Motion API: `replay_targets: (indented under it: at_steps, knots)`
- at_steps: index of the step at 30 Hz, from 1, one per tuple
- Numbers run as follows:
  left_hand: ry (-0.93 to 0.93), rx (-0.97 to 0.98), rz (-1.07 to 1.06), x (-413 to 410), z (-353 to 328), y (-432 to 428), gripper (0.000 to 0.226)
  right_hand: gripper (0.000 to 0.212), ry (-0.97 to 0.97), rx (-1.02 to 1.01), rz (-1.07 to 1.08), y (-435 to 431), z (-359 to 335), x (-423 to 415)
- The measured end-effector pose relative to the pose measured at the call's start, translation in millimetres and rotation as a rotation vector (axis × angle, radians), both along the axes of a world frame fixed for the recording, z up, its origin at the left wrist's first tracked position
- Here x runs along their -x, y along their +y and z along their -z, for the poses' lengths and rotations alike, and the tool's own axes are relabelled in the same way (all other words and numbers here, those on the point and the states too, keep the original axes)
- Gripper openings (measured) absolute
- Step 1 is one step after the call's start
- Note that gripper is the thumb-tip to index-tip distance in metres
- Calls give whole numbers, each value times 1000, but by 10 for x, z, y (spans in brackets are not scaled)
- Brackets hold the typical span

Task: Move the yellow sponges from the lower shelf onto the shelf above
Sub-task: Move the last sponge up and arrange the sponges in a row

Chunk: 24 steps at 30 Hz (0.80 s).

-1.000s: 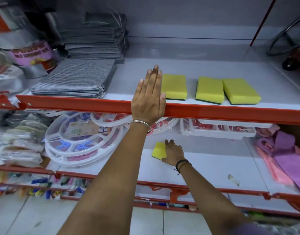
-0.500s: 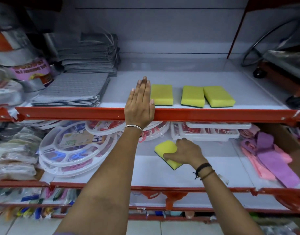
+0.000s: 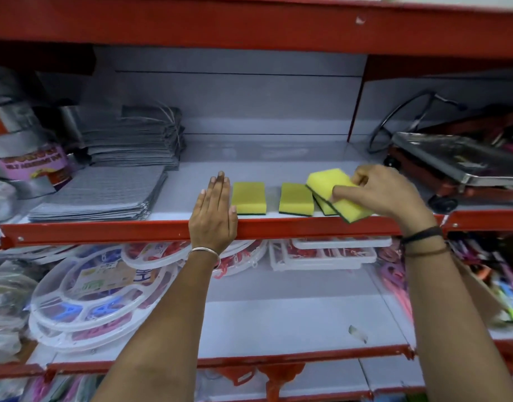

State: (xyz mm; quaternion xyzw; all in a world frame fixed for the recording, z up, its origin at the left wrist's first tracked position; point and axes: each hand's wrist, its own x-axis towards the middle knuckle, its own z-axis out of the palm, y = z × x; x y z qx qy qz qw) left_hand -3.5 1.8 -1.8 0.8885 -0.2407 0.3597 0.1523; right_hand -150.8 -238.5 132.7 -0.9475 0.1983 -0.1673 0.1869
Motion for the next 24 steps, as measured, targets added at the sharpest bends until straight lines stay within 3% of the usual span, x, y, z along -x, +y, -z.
replay_targets:
  at_steps: [5, 8, 16, 19, 21, 24]
  knots:
    - [-1, 9, 3, 3, 5, -5, 55, 53, -59, -36, 266, -430, 118, -385]
    - [2, 14, -2, -3, 5, -11, 55, 73, 20, -67, 387, -636, 267, -542]
    - [12, 33, 6, 3, 0, -17, 55, 92, 224, -112, 401, -804, 552, -679]
    - [36, 105, 23, 34, -17, -18, 57, 85, 187, -40, 425, -804, 572, -714]
    - [90, 200, 34, 60, -75, -48, 57, 77, 67, 34, 346, -746, 526, -755]
    - [225, 215, 20, -4, -248, -143, 46, 68, -12, 14, -25, -498, 404, -839]
